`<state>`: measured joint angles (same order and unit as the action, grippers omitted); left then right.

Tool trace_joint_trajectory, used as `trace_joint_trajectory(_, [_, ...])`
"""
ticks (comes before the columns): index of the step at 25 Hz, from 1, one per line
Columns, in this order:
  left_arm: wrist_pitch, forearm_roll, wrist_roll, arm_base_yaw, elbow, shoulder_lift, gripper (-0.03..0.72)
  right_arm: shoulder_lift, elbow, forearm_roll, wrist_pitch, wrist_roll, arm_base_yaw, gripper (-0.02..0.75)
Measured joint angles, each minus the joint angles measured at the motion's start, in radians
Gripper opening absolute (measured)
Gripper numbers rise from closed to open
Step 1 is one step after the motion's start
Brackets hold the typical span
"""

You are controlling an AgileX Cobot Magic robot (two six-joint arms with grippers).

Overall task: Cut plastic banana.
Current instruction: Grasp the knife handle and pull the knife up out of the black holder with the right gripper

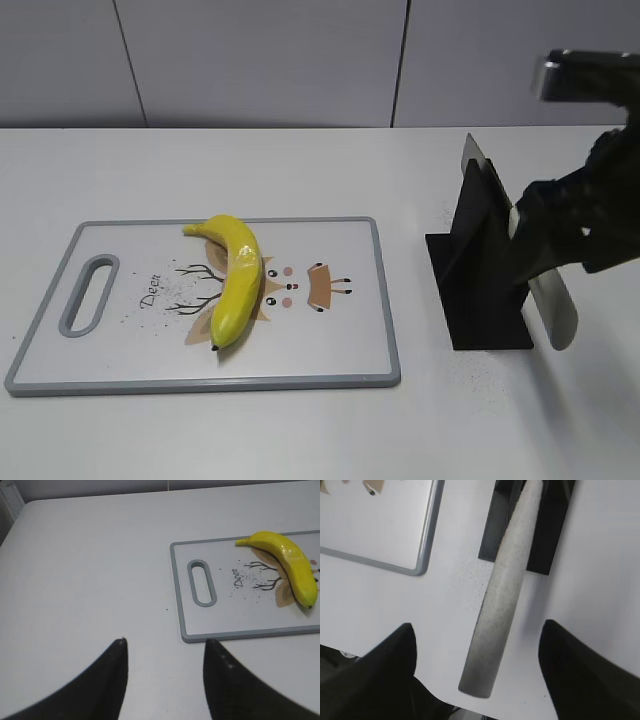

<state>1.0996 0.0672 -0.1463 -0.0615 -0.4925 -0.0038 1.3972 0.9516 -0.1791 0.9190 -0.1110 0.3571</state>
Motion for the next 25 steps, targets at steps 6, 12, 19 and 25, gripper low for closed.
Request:
trace_joint_trajectory(6, [0.000, 0.000, 0.000, 0.000, 0.000, 0.000, 0.473, 0.153, 0.000, 0.000, -0.018, -0.035, 0.006, 0.540])
trace_joint_trajectory(12, [0.000, 0.009, 0.000, 0.000, 0.000, 0.000, 0.465, 0.190, 0.001, -0.003, -0.022, -0.058, 0.006, 0.236])
trace_joint_trajectory(19, [-0.001, 0.014, 0.000, 0.000, 0.000, 0.000, 0.442, 0.169, 0.001, 0.005, -0.005, -0.092, 0.004, 0.176])
trace_joint_trajectory(25, [-0.001, 0.014, 0.000, 0.000, 0.000, 0.000, 0.425, 0.049, 0.001, 0.005, 0.021, -0.102, 0.004, 0.176])
